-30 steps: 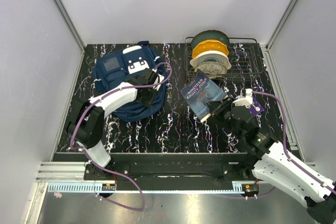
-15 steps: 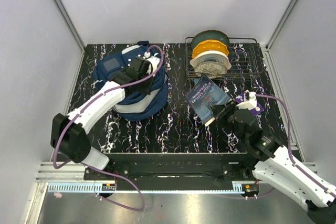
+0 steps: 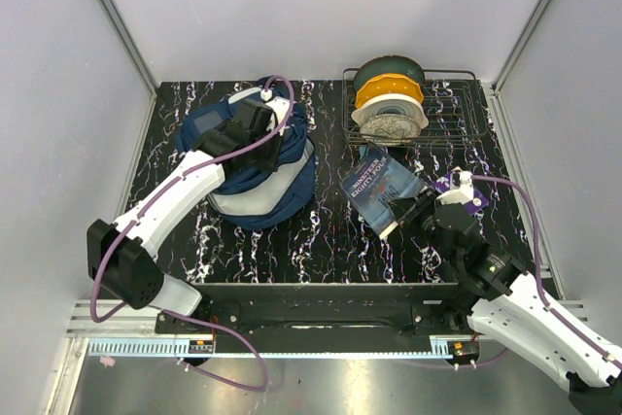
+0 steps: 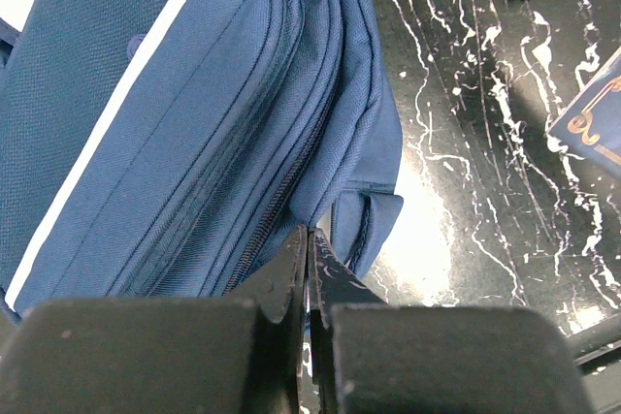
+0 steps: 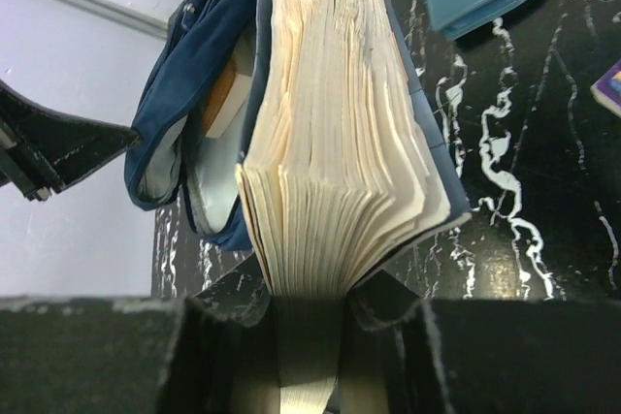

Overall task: Pack the student bag
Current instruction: Place the book in the student bag.

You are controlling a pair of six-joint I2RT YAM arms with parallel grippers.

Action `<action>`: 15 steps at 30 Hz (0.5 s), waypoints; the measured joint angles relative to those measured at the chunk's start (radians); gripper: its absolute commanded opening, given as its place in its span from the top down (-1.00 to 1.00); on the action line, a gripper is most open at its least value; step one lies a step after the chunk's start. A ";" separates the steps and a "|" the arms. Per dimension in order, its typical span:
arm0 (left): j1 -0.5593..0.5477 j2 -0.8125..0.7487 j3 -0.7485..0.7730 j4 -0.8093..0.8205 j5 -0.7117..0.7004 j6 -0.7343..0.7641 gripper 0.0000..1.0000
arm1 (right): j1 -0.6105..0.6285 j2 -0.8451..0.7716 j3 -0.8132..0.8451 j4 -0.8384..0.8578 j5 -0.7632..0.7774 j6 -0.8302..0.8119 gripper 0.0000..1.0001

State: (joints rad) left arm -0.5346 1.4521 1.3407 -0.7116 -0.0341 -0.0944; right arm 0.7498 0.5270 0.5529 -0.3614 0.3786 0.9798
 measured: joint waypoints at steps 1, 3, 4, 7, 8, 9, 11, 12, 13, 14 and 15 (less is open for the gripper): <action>0.000 -0.002 0.005 -0.002 0.001 -0.006 1.00 | 0.000 0.000 0.000 0.004 -0.015 0.000 1.00; 0.000 -0.010 0.013 -0.007 0.003 -0.016 1.00 | 0.000 0.010 0.000 0.020 -0.053 0.000 1.00; 0.000 -0.013 0.016 -0.007 0.003 -0.020 1.00 | 0.000 0.023 0.000 0.035 -0.072 0.001 1.00; 0.000 -0.014 0.032 -0.010 0.003 -0.034 1.00 | 0.000 0.082 0.000 0.093 -0.131 0.015 1.00; 0.000 -0.014 0.041 -0.014 0.003 -0.039 1.00 | 0.000 0.114 0.000 0.123 -0.156 0.023 1.00; 0.000 -0.014 0.047 -0.017 0.003 -0.044 1.00 | 0.000 0.150 -0.002 0.155 -0.180 0.034 1.00; 0.000 -0.014 0.064 -0.024 0.003 -0.058 1.00 | 0.000 0.210 -0.008 0.217 -0.222 0.061 1.00; 0.000 -0.014 0.074 -0.028 0.003 -0.065 1.00 | 0.000 0.236 -0.014 0.246 -0.240 0.079 1.00; 0.000 -0.014 0.084 -0.031 0.003 -0.072 1.00 | 0.000 0.259 -0.019 0.276 -0.257 0.097 1.00; 0.000 -0.014 0.097 -0.035 0.005 -0.080 1.00 | 0.000 0.276 -0.024 0.297 -0.269 0.111 1.00; 0.000 -0.014 0.114 -0.041 0.008 -0.088 1.00 | 0.000 0.295 -0.032 0.333 -0.285 0.132 1.00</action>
State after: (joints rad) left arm -0.5346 1.4380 1.4548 -0.7525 -0.0261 -0.1825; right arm 0.7498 0.8223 0.5205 -0.0284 0.0937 1.1122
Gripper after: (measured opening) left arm 0.016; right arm 0.262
